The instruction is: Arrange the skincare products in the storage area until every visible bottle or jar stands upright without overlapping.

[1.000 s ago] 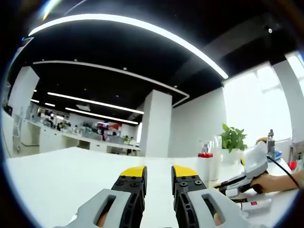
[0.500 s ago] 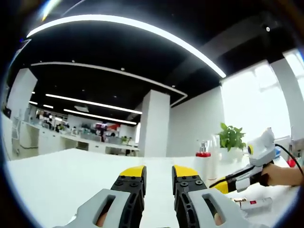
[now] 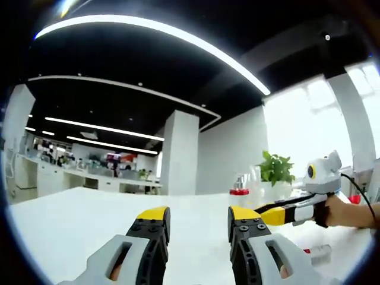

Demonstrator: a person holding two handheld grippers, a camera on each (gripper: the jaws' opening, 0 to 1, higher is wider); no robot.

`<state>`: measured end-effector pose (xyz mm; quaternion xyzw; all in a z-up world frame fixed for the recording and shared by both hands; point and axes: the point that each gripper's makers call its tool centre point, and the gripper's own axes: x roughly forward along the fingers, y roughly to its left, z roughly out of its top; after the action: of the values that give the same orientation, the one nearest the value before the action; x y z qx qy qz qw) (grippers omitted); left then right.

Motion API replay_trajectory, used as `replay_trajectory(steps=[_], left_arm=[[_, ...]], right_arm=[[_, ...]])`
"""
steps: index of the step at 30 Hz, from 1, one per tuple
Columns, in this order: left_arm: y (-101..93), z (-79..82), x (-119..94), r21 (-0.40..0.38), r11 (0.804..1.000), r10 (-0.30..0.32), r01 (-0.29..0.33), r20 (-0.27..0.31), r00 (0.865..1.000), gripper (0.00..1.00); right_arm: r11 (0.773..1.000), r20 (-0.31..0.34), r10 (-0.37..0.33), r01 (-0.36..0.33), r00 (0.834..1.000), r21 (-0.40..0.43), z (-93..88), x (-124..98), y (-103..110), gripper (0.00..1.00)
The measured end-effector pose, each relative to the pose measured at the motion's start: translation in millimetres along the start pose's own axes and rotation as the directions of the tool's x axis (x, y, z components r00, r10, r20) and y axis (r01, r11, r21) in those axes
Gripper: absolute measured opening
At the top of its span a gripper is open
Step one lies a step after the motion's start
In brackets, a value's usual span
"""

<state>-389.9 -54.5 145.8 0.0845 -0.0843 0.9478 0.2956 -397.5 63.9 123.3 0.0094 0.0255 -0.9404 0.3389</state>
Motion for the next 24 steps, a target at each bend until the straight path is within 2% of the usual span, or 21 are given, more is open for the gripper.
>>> replay_trajectory(steps=[3, 4, 6, 8, 10, 11, 12, 13, 15, 16, 18, 20, 22, 24], left_arm=[[-26.1, 6.6, -1, -0.073, 0.986, -0.153, 0.152, -0.011, 0.988, 0.47], [-34.6, 8.6, -3, -0.095, 0.979, -0.184, 0.182, -0.019, 0.983, 0.50], [-43.7, 12.7, -6, -0.085, 0.973, -0.218, 0.215, -0.019, 0.976, 0.60], [-46.8, 11.7, -8, -0.041, 0.976, -0.216, 0.214, -0.039, 0.976, 0.67], [-49.0, 9.2, -12, 0.018, 0.976, -0.215, 0.217, -0.075, 0.974, 0.73], [-49.8, 9.7, -13, 0.014, 0.975, -0.219, 0.221, -0.075, 0.973, 0.74], [-55.8, 10.2, -19, -0.028, 0.963, -0.270, 0.269, -0.075, 0.960, 0.75], [-56.3, 9.1, -21, -0.046, 0.958, -0.286, 0.283, -0.082, 0.955, 0.78], [-50.7, 0.9, -28, -0.064, 0.958, -0.286, 0.280, -0.131, 0.949, 0.87], [-46.0, -8.0, -33, -0.028, 0.960, -0.280, 0.280, -0.189, 0.941, 0.91], [-37.7, -18.7, -37, 0.037, 0.960, -0.258, 0.277, -0.257, 0.931, 0.95], [-29.8, -30.3, -42, 0.104, 0.952, -0.241, 0.288, -0.324, 0.915, 0.90], [-27.8, -43.3, -48, 0.099, 0.940, -0.265, 0.325, -0.387, 0.883, 0.86], [-24.5, -58.4, -53, 0.049, 0.940, -0.281, 0.338, -0.453, 0.846, 0.89]], right_arm=[[1.000, 0.016, 0.025, -0.025, 1.000, 0.000, 5.6, -2, 5, 0.34], [0.999, 0.023, 0.039, -0.039, 0.999, 0.000, 8.1, -3, 8, 0.35], [0.999, 0.038, 0.053, -0.053, 0.998, 0.003, 11.7, -5, 12, 0.34], [0.997, 0.066, 0.070, -0.071, 0.995, 0.013, 16.9, -6, 14, 0.31], [0.993, 0.103, 0.104, -0.109, 0.989, 0.042, 23.2, -7, 17, 0.33], [0.991, 0.118, 0.118, -0.125, 0.986, 0.047, 26.0, -7, 18, 0.37], [0.988, 0.148, 0.131, -0.141, 0.980, 0.059, 31.0, -8, 18, 0.41], [0.987, 0.159, 0.134, -0.146, 0.978, 0.066, 33.0, -10, 18, 0.48], [0.982, 0.193, 0.145, -0.164, 0.971, 0.091, 40.5, -12, 18, 0.53], [0.980, 0.210, 0.149, -0.173, 0.966, 0.102, 43.7, -13, 19, 0.54], [0.975, 0.240, 0.157, -0.189, 0.958, 0.116, 48.9, -14, 20, 0.58], [0.971, 0.259, 0.170, -0.207, 0.951, 0.123, 52.1, -13, 26, 0.68], [0.962, 0.289, 0.195, -0.241, 0.937, 0.132, 54.6, -13, 32, 0.81], [0.958, 0.295, 0.207, -0.255, 0.933, 0.133, 56.9, -11, 34, 0.89]])
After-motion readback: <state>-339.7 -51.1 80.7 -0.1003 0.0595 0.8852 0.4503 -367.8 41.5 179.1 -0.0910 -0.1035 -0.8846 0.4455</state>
